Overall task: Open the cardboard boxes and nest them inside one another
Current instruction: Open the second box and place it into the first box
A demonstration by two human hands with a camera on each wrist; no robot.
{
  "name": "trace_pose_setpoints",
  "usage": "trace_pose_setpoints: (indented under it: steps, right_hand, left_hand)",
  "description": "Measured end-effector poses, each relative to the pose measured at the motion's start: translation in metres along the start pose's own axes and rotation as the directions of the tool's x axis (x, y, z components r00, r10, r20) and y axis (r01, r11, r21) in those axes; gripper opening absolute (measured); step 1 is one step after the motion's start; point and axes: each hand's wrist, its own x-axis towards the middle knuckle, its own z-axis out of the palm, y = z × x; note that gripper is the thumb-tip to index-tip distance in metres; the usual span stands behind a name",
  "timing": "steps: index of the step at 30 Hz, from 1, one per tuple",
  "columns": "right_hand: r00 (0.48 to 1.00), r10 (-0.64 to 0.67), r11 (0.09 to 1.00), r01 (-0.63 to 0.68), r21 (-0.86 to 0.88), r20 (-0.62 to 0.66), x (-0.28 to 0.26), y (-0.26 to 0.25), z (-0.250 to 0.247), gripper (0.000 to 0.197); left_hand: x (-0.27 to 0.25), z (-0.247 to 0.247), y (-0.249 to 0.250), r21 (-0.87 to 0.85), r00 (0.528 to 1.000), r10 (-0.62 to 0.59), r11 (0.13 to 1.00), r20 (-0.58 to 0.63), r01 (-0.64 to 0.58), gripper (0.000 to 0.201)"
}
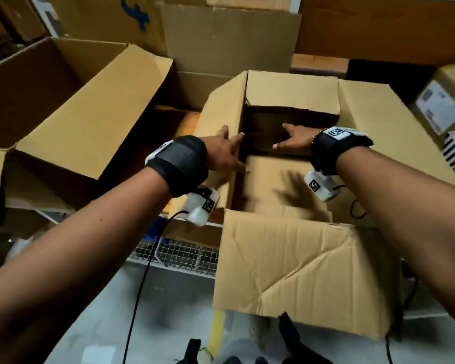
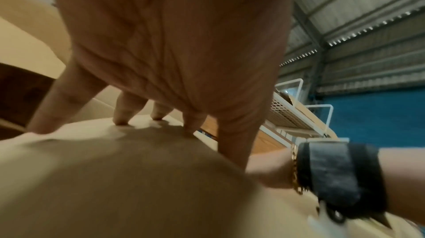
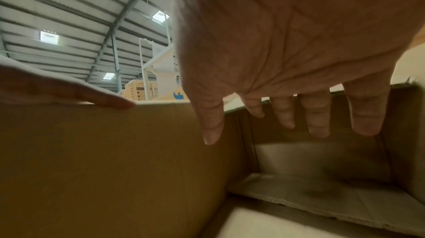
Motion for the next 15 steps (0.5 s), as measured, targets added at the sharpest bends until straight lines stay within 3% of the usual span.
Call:
trace_pose_setpoints:
  steps: [5,8,12,15]
  right_hand:
    - [0.995,0.099,0.995,-0.099,-0.017,0.004,0.012,0.025,0.006,0.097]
    - [0.984,0.040,0.992,-0.060,-0.111,-0.176,0.026,0.018,-0.004,0.087]
    - [0.850,-0.092,0.969,-0.043,-0.242,-0.518,0.032,0.024,-0.035,0.076]
    - [0.806,-0.099,0.982,-0.017,-0.190,-0.583,0.051,0.031,-0.062,0.084]
  left_hand:
    - [-0.003,0.002,0.006,0.036,0.995,0.098,0.995,-0.005,-0.098,0.099]
    - [0.001,0.002,-0.004,0.048,0.996,0.086,0.995,-0.018,-0.085,0.099]
    - [0.000,0.003,-0.015,0.049,0.993,0.112,0.993,-0.031,-0.110,0.102]
    - [0.000,0.005,-0.019,0.004,0.992,0.121,0.993,-0.031,-0.121,0.111]
